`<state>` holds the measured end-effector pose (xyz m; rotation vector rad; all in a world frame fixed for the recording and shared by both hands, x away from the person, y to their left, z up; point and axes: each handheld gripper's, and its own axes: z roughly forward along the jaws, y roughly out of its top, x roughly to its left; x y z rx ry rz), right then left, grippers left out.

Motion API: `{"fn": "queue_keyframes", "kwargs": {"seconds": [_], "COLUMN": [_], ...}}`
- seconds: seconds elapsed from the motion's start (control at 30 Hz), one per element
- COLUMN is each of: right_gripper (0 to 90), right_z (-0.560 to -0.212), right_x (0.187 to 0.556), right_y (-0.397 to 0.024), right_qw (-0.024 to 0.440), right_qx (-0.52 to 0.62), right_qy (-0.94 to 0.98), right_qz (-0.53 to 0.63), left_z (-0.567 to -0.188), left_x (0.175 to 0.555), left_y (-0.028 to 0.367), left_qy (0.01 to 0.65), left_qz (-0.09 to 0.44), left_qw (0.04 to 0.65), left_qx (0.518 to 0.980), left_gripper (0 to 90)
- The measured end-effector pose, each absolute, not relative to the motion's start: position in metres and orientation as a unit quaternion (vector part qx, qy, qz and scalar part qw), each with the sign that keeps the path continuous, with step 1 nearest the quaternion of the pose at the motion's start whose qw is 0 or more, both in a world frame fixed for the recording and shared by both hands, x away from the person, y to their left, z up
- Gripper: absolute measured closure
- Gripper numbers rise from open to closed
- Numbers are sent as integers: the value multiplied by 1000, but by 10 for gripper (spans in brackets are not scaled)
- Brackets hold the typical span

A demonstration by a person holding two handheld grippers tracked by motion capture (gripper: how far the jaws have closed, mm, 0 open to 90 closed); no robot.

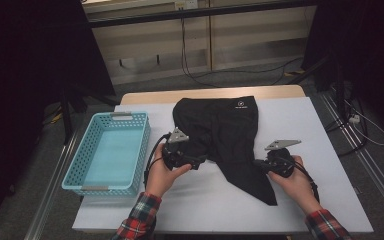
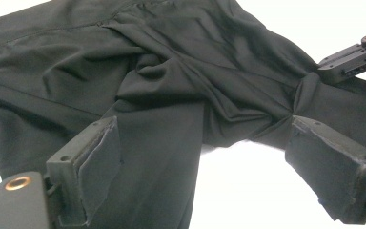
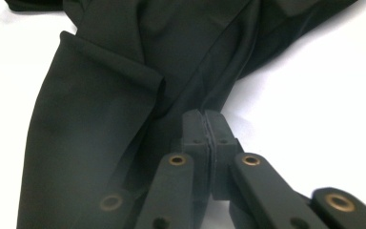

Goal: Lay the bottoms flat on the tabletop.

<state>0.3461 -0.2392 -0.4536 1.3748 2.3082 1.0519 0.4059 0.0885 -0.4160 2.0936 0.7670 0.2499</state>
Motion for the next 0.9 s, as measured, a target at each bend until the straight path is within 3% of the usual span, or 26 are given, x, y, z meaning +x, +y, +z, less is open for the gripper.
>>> {"fn": "queue_keyframes", "kwargs": {"seconds": [0.47, 0.9], "right_gripper": [900, 900], "right_z": [-445, -441], "right_x": [325, 318], "right_y": [-273, -279], "right_qw": [134, 142], "right_qx": [491, 493], "right_qy": [777, 779], "right_qz": [370, 361], "left_z": [-414, -413], "left_x": [403, 403], "left_y": [82, 85], "left_qy": [296, 300], "left_qz": [91, 92], "left_qw": [443, 444], "left_qx": [841, 839], "left_gripper": [131, 131]}}
